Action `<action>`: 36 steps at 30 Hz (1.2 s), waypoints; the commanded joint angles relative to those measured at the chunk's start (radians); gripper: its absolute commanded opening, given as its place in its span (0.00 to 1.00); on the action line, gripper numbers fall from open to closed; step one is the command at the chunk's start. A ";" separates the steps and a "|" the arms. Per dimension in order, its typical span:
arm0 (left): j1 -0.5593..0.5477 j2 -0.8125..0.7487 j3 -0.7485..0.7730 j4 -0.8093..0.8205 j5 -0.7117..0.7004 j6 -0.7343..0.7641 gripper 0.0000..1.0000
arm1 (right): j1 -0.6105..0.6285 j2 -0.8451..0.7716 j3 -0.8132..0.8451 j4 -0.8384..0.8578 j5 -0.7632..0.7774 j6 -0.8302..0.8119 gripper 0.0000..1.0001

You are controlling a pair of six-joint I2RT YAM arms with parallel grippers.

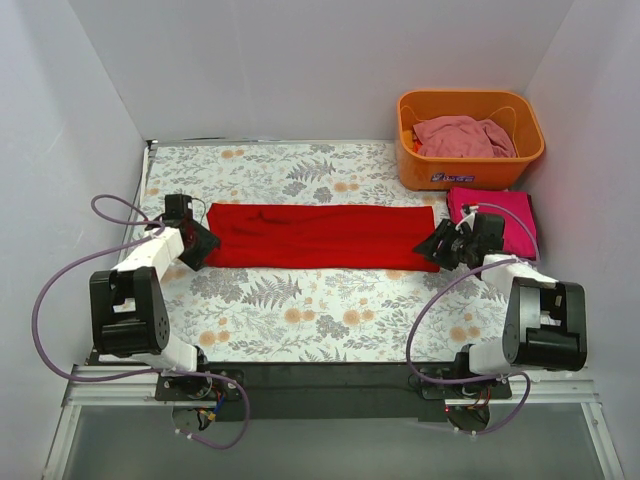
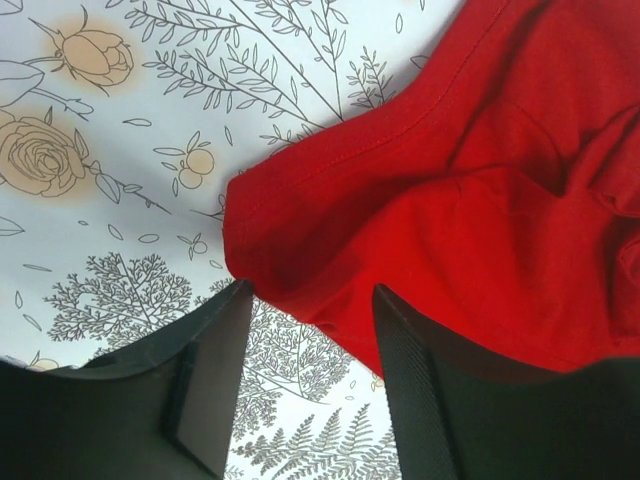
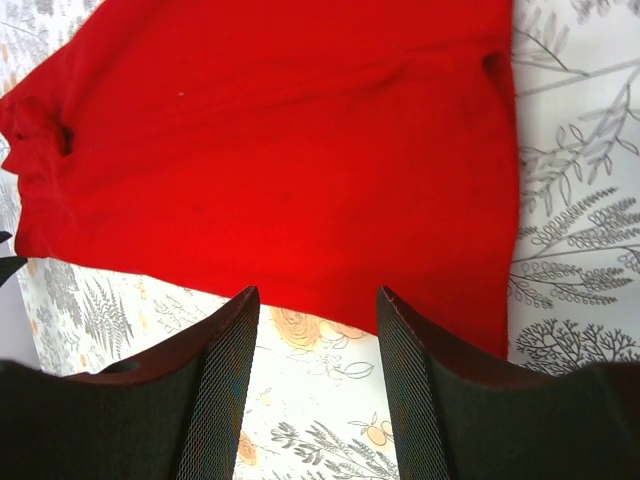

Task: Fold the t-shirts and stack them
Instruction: Fold the tshirt

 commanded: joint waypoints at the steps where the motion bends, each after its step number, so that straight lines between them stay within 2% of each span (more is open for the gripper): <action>1: 0.001 -0.001 -0.011 0.037 -0.009 0.010 0.49 | -0.017 0.030 -0.026 0.074 -0.022 0.030 0.56; 6: 0.001 0.033 -0.029 0.040 -0.027 0.022 0.39 | -0.045 0.067 -0.055 0.072 0.016 0.027 0.56; 7: 0.000 0.036 -0.032 0.039 -0.030 0.024 0.32 | -0.053 0.072 -0.067 0.072 0.023 0.028 0.56; 14: 0.003 0.093 -0.008 -0.058 -0.165 0.024 0.10 | -0.111 0.131 -0.075 0.003 0.070 -0.003 0.56; 18: 0.024 0.107 0.006 -0.141 -0.271 -0.002 0.08 | -0.148 0.138 -0.077 -0.038 0.104 -0.026 0.56; 22: 0.029 0.098 0.017 -0.217 -0.319 -0.018 0.09 | -0.177 0.107 -0.074 -0.100 0.153 -0.052 0.57; 27: 0.029 0.021 -0.018 -0.230 -0.304 -0.013 0.15 | -0.183 0.050 -0.065 -0.146 0.171 -0.078 0.57; 30: 0.029 -0.001 0.000 -0.242 -0.281 -0.012 0.24 | -0.171 0.006 -0.049 -0.162 0.158 -0.096 0.58; 36: 0.027 -0.079 0.063 -0.273 -0.264 0.010 0.45 | -0.058 -0.112 0.011 -0.178 0.176 -0.170 0.59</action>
